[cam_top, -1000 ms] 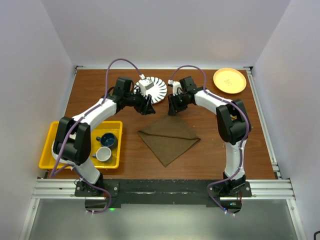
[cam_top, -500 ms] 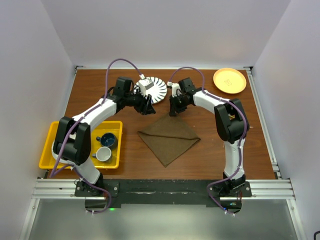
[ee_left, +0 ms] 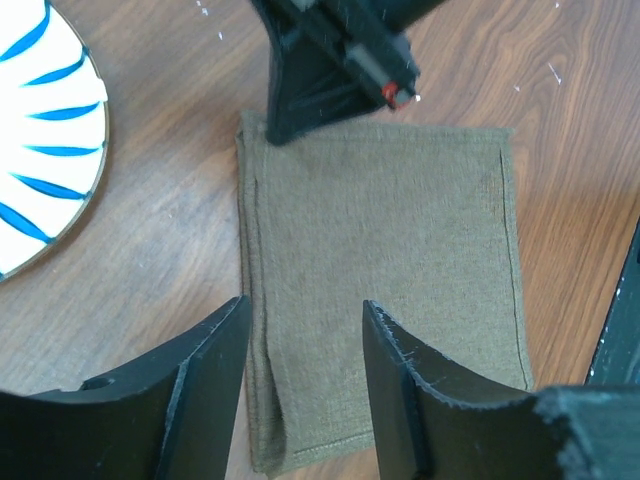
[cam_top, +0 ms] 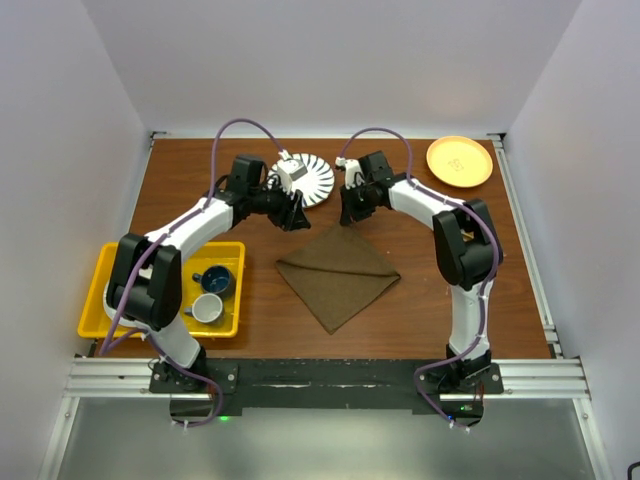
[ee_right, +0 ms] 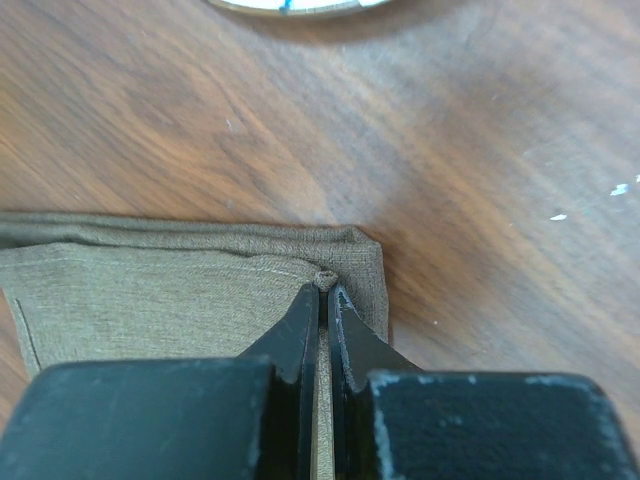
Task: Fold the napkin into a case and place the utensils inside
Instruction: Fold the upper triangle-folded napkin at the center of the board.
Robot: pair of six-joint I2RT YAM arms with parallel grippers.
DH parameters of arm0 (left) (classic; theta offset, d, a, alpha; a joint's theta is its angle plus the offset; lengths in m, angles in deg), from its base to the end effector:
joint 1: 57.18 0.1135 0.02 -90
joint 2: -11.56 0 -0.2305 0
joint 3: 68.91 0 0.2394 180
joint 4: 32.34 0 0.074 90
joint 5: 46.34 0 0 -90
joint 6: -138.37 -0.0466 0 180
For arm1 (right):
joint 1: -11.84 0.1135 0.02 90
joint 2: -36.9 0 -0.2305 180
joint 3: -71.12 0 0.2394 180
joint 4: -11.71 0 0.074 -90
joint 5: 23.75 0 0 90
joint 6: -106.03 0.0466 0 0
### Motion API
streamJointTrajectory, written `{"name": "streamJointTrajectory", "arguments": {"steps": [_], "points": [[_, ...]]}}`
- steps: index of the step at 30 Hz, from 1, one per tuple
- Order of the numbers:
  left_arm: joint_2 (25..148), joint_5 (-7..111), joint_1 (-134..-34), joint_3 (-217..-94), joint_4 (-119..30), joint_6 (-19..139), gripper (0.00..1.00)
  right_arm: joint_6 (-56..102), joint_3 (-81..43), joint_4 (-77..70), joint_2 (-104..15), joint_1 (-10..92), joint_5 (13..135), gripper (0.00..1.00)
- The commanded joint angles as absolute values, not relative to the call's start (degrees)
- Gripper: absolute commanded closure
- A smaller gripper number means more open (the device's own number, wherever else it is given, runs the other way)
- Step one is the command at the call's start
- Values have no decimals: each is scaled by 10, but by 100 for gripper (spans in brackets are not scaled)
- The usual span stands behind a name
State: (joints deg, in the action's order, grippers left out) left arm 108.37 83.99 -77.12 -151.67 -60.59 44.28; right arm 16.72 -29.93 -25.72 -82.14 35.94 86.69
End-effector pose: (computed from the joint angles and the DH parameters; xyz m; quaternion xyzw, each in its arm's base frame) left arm 0.3287 -0.1513 0.2105 0.3151 0.8107 -0.3646 0.3325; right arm 0.3826 0.1890 0.1442 -0.2423 0.9094 0.2282 0.2493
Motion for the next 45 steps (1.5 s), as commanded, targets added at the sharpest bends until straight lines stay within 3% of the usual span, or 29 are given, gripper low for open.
{"name": "streamJointTrajectory", "arguments": {"steps": [1,10,29,35,39,45], "points": [[1061,859,-767,-1498,-586,447,47,164,-301,-229,-779,361,851,100],[1086,901,-768,-1466,-557,515,49,141,-298,-242,-786,359,845,100],[1183,919,-794,-1416,-477,645,70,143,-292,-238,-796,360,836,100],[1231,907,-792,-1424,-480,642,73,144,-305,-255,-791,360,834,86],[1262,903,-789,-1435,-498,631,73,142,-329,-279,-760,350,830,50],[1281,900,-789,-1453,-483,645,73,146,-329,-331,-697,333,871,34]]}}
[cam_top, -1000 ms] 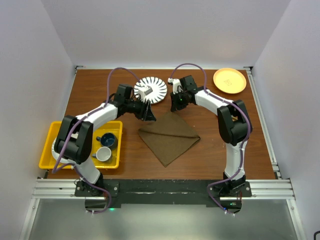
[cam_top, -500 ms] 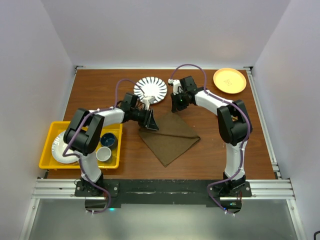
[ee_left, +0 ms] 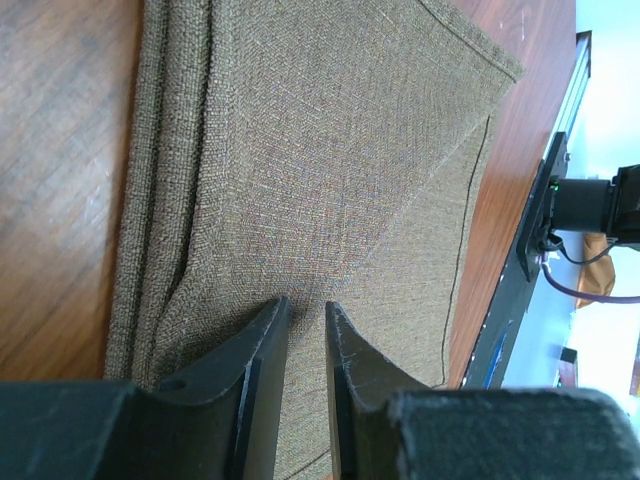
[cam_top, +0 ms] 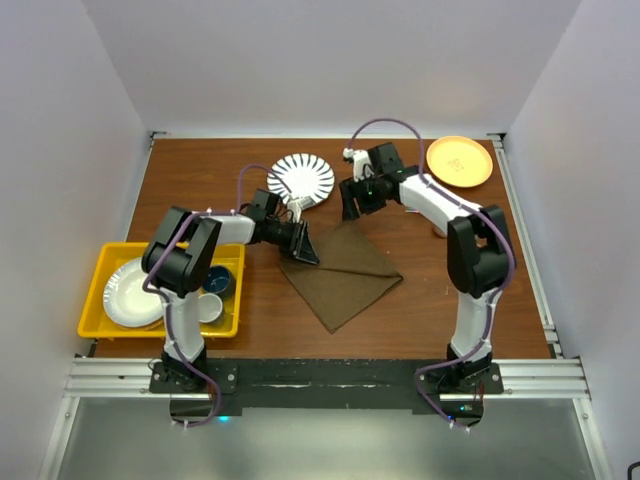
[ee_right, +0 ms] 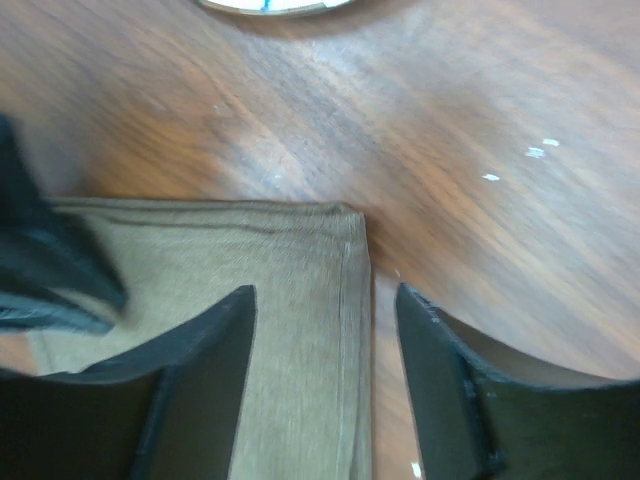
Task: Fold the napkin into a case and place the utensils inside
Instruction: Smooth out the upper triangle-folded napkin at the center of the board.
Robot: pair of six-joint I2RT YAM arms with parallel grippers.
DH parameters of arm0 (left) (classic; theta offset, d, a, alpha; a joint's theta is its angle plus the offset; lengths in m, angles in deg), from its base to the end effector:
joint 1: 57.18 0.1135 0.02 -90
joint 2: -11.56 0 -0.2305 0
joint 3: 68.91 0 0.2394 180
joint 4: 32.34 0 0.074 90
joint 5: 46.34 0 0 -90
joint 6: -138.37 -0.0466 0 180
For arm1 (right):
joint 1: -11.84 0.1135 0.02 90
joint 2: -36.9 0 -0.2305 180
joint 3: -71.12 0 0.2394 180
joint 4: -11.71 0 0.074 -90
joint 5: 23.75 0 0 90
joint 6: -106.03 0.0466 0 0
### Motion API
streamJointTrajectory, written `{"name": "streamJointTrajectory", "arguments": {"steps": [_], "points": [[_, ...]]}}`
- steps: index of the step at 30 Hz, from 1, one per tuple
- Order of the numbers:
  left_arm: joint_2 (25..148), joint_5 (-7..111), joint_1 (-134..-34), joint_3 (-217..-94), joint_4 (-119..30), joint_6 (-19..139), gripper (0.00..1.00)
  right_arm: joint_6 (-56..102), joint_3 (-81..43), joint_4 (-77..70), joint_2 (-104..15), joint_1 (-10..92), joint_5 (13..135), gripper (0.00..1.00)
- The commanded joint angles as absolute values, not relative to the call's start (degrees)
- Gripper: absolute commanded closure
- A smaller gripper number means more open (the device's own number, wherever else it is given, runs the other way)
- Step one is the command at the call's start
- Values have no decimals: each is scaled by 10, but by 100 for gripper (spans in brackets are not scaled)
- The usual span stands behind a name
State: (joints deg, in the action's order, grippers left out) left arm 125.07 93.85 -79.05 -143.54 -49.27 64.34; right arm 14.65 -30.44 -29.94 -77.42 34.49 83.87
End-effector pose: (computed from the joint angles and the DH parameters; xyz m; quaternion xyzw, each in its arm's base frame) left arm 0.3177 -0.1661 0.0887 0.1691 0.8580 -0.4698 0.1204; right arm 0.3797 0.1737 0.1744 -0.2417 0.9106 0.1991 0.2699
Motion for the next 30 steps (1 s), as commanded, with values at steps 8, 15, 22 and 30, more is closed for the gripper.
{"name": "streamJointTrajectory", "arguments": {"steps": [8,15,22,30], "points": [[1323,892,-789,-1505,-456,670,73,181,-291,-359,-638,285,973,18],[1241,967,-789,-1500,-413,669,57,237,-232,-322,-592,257,1061,2],[1128,995,-788,-1478,-386,712,17,362,-128,-214,-543,256,1155,2],[1168,1006,-797,-1388,-139,952,9,470,-15,-60,-576,273,1183,2]]}}
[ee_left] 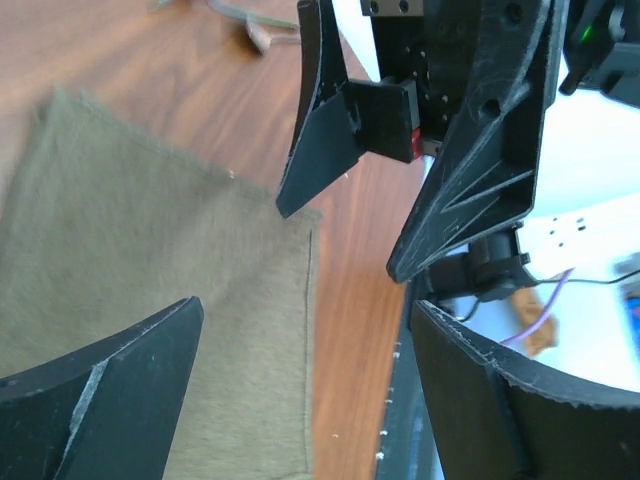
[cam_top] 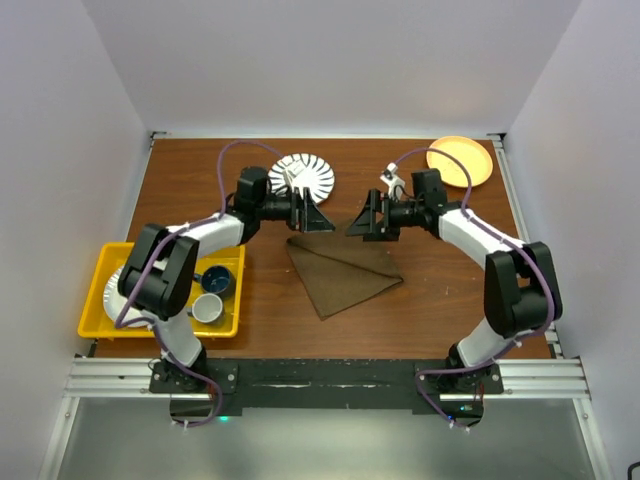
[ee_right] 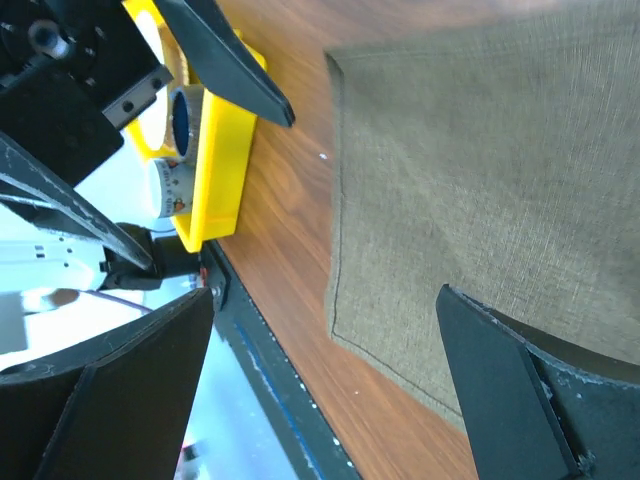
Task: Fold the napkin into a case and place the utensils inside
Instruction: Smooth out the upper triangle-folded napkin at the center of the board.
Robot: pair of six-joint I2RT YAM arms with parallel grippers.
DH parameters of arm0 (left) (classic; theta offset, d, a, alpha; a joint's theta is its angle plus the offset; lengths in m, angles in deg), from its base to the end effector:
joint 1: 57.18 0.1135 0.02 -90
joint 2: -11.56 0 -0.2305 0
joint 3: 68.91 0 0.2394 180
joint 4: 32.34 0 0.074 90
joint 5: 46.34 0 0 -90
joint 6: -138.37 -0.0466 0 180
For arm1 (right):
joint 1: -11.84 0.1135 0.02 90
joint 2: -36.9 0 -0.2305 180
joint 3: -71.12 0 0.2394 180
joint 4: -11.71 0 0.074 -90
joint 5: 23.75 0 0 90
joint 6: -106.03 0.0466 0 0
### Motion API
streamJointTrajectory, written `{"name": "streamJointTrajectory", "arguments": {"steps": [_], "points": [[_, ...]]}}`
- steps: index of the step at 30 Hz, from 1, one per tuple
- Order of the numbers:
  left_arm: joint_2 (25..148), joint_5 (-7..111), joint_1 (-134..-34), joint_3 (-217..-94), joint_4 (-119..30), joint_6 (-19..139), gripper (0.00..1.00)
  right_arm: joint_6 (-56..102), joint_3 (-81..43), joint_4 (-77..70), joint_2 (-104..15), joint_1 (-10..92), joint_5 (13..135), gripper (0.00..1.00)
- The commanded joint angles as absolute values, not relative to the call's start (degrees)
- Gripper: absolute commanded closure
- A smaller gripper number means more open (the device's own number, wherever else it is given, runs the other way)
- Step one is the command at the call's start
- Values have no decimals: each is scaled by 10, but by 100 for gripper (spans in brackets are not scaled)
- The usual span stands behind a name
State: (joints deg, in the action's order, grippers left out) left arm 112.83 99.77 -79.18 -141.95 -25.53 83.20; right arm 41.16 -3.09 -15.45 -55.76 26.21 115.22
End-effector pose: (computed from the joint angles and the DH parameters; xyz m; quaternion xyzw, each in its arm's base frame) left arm 0.3277 -0.1741 0.1898 0.1818 0.7542 -0.5783 0.2524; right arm 0.3119 0.1162 0.1932 -0.0769 0.8536 0.4773 0.1939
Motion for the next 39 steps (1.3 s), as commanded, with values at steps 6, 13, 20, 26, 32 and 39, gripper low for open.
{"name": "streamJointTrajectory", "arguments": {"steps": [6,13,20,26,32,39], "points": [[1224,988,-806,-1411,-137,965,8,514,1,13,-638,283,1194,2],[1265,976,-801,-1407,-161,958,5,502,4,22,-704,296,1207,2],[1317,974,-767,-1399,-178,935,6,412,-10,-48,-757,271,1200,2],[1334,976,-757,-1391,-186,923,8,336,-14,-122,-769,236,1199,2],[1331,974,-757,-1386,-188,914,9,327,0,-161,-689,240,1235,2],[1321,972,-758,-1384,-199,896,9,454,17,-57,-617,303,1252,2]]}}
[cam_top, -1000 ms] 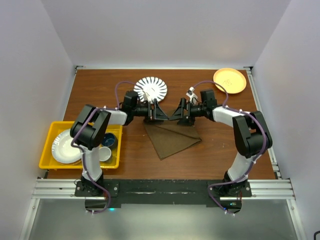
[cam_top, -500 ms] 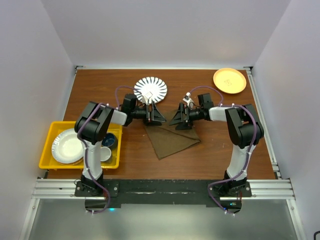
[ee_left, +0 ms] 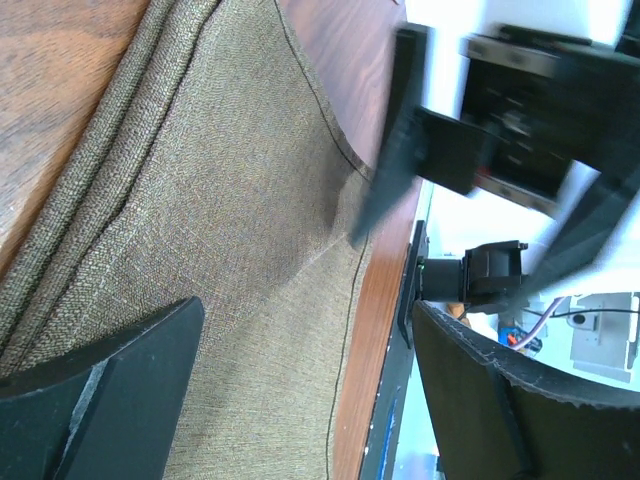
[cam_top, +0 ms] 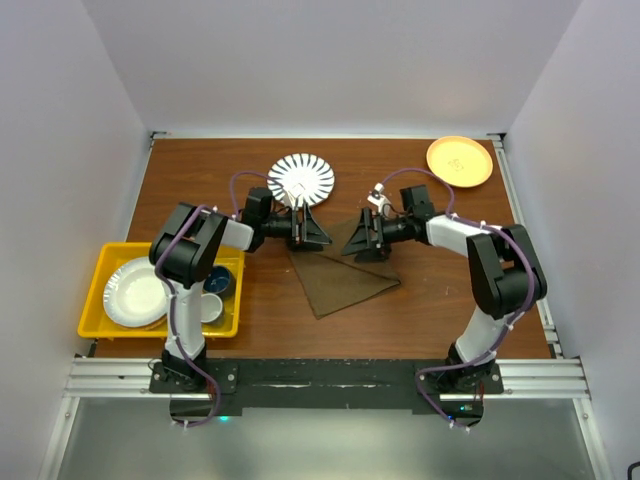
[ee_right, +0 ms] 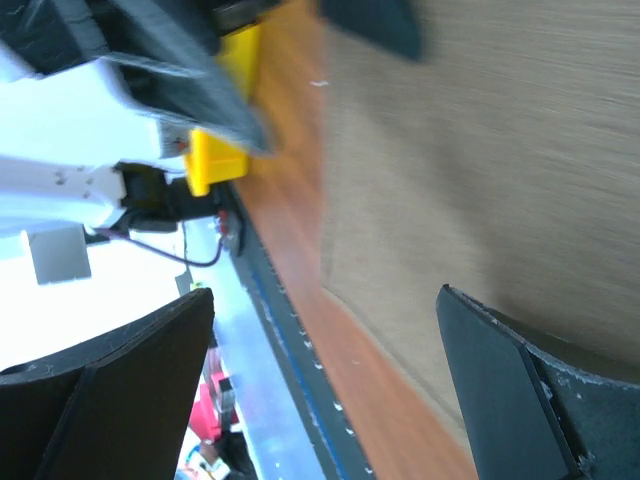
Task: Fold the napkin into a case and place the utensils inside
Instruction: Smooth out the upper triangle-folded napkin at the center of the board.
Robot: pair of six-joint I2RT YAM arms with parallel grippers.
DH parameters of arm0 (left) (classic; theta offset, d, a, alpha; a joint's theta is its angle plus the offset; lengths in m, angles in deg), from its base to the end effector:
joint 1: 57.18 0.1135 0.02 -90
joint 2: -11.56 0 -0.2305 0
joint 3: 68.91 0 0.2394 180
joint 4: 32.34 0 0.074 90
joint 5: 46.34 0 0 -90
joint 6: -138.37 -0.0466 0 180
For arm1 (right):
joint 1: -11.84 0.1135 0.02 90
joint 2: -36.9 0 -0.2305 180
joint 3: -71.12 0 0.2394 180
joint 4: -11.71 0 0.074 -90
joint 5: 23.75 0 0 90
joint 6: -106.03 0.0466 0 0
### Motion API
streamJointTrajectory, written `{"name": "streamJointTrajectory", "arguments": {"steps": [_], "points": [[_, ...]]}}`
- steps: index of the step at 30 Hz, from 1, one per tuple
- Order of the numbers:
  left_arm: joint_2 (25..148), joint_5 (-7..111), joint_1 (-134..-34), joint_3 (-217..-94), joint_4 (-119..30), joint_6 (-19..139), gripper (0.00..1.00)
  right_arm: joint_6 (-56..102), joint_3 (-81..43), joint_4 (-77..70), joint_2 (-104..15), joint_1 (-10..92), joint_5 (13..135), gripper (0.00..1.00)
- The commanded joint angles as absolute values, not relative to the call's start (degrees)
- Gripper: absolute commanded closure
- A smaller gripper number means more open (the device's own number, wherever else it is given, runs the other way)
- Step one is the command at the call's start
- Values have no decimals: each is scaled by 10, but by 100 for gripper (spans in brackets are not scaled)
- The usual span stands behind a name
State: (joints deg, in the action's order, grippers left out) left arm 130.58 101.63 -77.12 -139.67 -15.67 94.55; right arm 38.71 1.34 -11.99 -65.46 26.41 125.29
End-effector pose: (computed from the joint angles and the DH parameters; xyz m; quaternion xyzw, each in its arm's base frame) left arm 0.3393 -0.1651 0.0847 0.0570 0.7973 -0.5873 0.1270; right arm 0.3049 0.1205 0.1283 -0.0837 0.8408 0.5275 0.0886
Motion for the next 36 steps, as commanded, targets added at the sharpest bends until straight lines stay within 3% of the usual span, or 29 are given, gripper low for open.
{"name": "streamJointTrajectory", "arguments": {"steps": [1,9,28,36], "points": [[1321,973,-758,-1384,-200,895,9,474,16,-31,-621,314,1250,2],[1321,972,-758,-1385,-204,895,9,494,9,15,-735,326,1246,2],[1336,960,-739,-1378,-230,886,10,240,64,-260,-730,227,1273,2],[1339,969,-729,-1377,-232,888,9,183,72,-300,-751,205,1258,2]]}}
